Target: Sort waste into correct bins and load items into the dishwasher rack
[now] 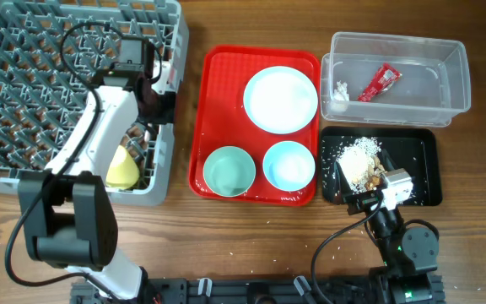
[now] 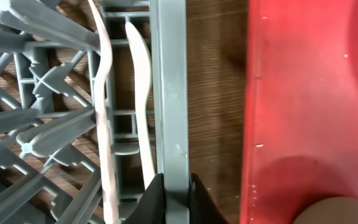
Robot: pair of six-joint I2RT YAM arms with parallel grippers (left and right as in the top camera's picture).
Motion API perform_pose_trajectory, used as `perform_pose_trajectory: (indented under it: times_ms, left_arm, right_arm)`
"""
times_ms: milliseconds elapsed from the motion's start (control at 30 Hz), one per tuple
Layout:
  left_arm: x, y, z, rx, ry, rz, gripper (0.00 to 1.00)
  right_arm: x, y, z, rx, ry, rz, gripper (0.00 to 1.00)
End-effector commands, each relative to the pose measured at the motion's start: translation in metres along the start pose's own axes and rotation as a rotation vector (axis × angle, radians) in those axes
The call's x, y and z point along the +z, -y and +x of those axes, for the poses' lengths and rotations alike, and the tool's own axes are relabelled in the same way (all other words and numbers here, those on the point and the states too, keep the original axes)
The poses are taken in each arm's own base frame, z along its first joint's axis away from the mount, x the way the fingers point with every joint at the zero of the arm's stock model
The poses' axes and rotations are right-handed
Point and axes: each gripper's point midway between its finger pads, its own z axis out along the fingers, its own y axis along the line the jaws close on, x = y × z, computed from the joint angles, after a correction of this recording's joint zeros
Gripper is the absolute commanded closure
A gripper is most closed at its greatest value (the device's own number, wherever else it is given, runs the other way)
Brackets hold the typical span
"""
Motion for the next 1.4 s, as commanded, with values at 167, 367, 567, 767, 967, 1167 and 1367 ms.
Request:
perform_pose_trajectory:
  times_ms: [167, 367, 567, 767, 967, 1167, 1367]
  left_arm:
    - [-0.004, 0.049, -0.015, -0.007, 0.055, 0.106, 0.06]
    - [-0.082, 0.105, -0.009, -0.034, 0.103, 0.244, 0.24]
    - [-0.051, 0.116, 0.075, -0.199, -0.109, -0.059, 0.43]
    - [0.006, 0.102, 0.115, -0.265, -0.152, -0.07, 0.51]
    - [0.025, 0.103, 0.111, -0.28, -0.085, -0.039, 0.96]
    - [-0.036, 0.093, 0.075, -0.227, 0.021, -0.107, 0.96]
    - [-0.17, -0.003, 0.005, -0.095, 0.387, -0.761, 0.96]
  right_arm:
    - [0.0, -0.001, -0.002, -0.015, 0.009, -0.007, 0.0]
    - [0.0, -0.001, -0.002, -0.015, 0.009, -0.007, 0.0]
    - [0.0, -0.001, -0.002, -0.015, 0.009, -0.007, 0.0]
    - [0.0, -0.001, -0.002, -0.015, 0.009, -0.007, 0.0]
    - [0.0, -0.001, -0.002, -0.015, 0.009, -0.007, 0.0]
    - [0.0, -0.001, -0.002, -0.015, 0.009, -0.007, 0.0]
    - [0.0, -0.001, -0.002, -0.015, 0.009, -0.007, 0.0]
